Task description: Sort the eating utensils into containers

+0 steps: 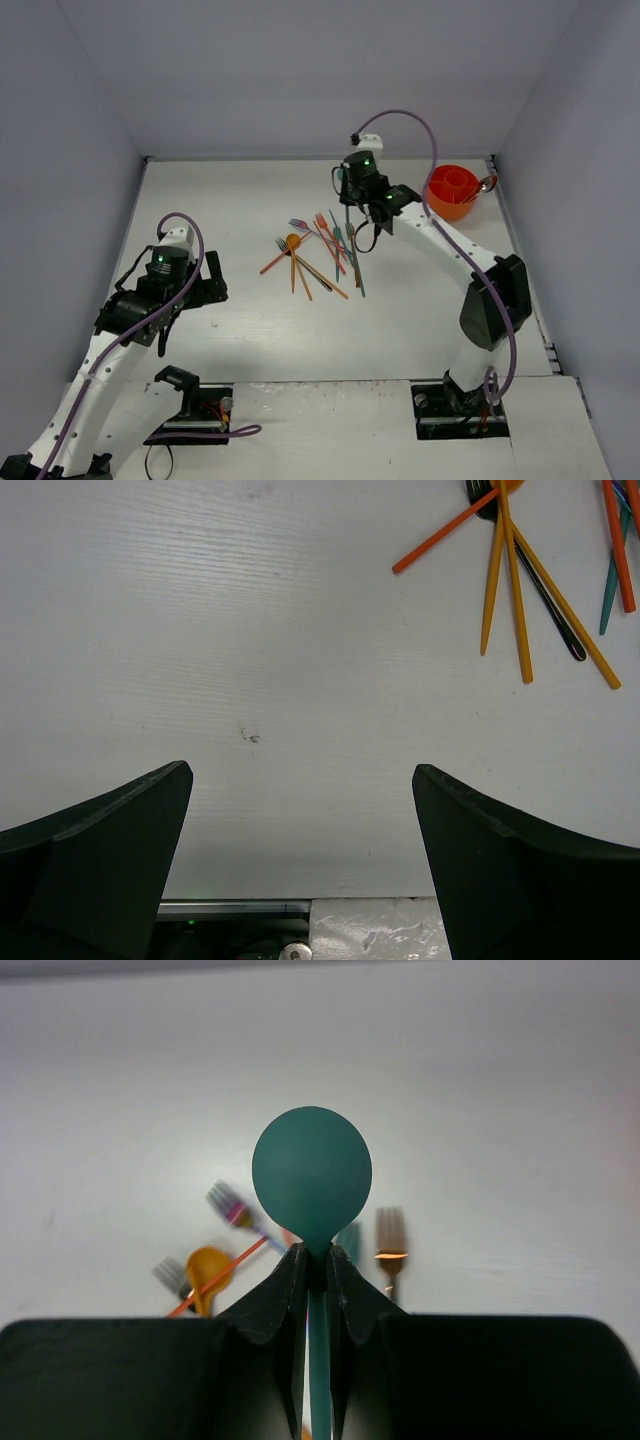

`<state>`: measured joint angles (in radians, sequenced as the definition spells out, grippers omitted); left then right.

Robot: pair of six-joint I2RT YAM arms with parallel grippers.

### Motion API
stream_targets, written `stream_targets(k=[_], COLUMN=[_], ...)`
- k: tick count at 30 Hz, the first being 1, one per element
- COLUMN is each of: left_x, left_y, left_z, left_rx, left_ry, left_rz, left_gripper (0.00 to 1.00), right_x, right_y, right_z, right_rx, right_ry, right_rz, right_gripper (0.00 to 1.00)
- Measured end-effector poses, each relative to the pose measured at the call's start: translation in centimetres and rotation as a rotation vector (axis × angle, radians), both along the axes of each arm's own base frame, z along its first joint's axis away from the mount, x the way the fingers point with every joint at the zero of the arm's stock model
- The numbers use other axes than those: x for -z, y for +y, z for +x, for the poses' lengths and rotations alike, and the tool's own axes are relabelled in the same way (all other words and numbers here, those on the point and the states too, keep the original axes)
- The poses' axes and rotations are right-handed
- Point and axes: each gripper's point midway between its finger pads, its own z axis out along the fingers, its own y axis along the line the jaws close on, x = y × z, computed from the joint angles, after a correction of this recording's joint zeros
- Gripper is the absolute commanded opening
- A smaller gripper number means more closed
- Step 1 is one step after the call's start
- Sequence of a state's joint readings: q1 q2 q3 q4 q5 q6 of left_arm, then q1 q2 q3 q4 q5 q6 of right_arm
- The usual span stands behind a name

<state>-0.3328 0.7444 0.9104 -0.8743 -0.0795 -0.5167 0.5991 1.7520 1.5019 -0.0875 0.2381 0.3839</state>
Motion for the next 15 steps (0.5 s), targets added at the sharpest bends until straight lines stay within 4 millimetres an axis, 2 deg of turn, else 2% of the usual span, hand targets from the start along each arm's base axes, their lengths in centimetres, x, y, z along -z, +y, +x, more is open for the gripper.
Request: stream_targets(k=[3,6,10,12,15], left_x=[0.0,0.0,0.0,0.0,0.0], left_y=[0.1,0.2,0.4,0.5,0.6], left_z=[0.0,0.1,0.1,0.1,0.2], left_rx=[-0.004,-0.008,-0.016,-0.018,-0.020], left_ry=[-0.001,-0.003,-0.006,-0.006,-0.005], left_rz=[0.004,0.008,0.017,0.021,0.028], left_gripper=[0.91,0.91,0.91,0.91,0.91], right_x=[-2.9,-4.5,-5.9,-6.3,-6.6], right_y=[-5.9,-13.9,-24.4,-27.9,-31.4], right_z=[1.6,2.4,2.5,2.3,2.1], right_rx=[0.146,0.332,0.588,0.685,0.786], right_ry=[-0.071,-0.124,-0.189,-0.223,-0.268], right_rz=[0.007,-0.008,-0.029,-0.038,-0.042], right_gripper=[0.00,0.00,0.00,0.00,0.00])
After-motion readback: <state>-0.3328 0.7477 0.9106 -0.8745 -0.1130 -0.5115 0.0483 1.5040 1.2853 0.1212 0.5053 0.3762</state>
